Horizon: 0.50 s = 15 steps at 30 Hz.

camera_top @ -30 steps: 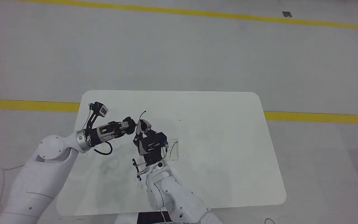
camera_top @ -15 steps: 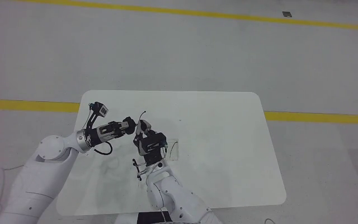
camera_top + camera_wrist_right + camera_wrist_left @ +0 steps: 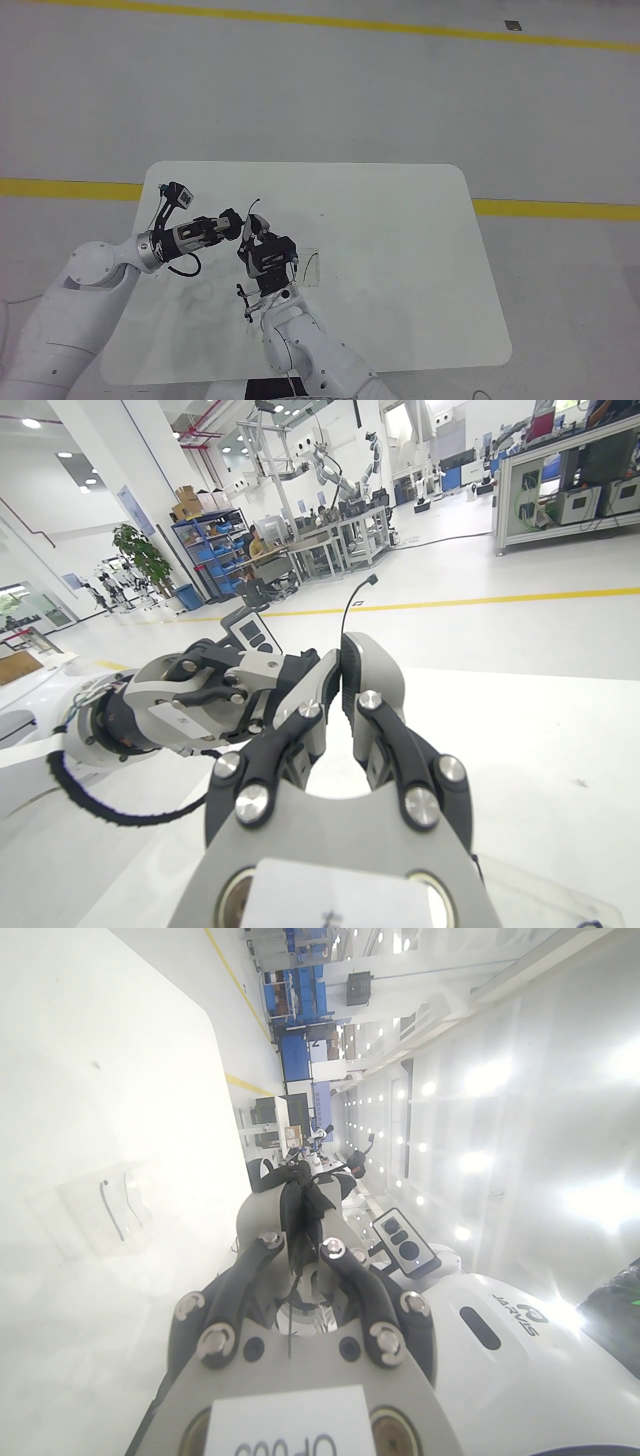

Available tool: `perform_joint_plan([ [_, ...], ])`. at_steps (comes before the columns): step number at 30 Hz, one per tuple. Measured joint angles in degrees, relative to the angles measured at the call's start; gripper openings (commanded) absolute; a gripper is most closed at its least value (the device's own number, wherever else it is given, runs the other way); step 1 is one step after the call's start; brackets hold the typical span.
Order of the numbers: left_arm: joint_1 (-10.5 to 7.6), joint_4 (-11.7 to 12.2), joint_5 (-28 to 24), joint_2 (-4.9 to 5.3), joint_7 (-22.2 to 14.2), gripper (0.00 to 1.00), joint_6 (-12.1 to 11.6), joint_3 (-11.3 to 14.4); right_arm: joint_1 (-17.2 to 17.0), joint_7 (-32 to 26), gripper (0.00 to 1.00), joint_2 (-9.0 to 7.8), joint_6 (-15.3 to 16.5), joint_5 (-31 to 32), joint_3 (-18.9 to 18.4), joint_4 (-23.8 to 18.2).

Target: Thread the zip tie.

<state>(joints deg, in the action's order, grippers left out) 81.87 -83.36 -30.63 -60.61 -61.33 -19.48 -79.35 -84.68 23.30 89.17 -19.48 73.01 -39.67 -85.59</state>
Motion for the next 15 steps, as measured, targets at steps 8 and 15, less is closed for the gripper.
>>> perform_joint_plan([
  [8, 0.00, 0.0, 0.0, 0.00, 0.0, 0.00, 0.0, 0.0, -0.6, 0.7, 1.00, 0.00, 0.0, 1.1, -0.8, -0.5],
  [15, 0.00, 0.0, 0.0, 0.00, 0.0, 0.00, 0.0, 0.0, -1.7, 1.0, 1.00, -0.21, 0.0, 3.6, -2.1, -1.5],
])
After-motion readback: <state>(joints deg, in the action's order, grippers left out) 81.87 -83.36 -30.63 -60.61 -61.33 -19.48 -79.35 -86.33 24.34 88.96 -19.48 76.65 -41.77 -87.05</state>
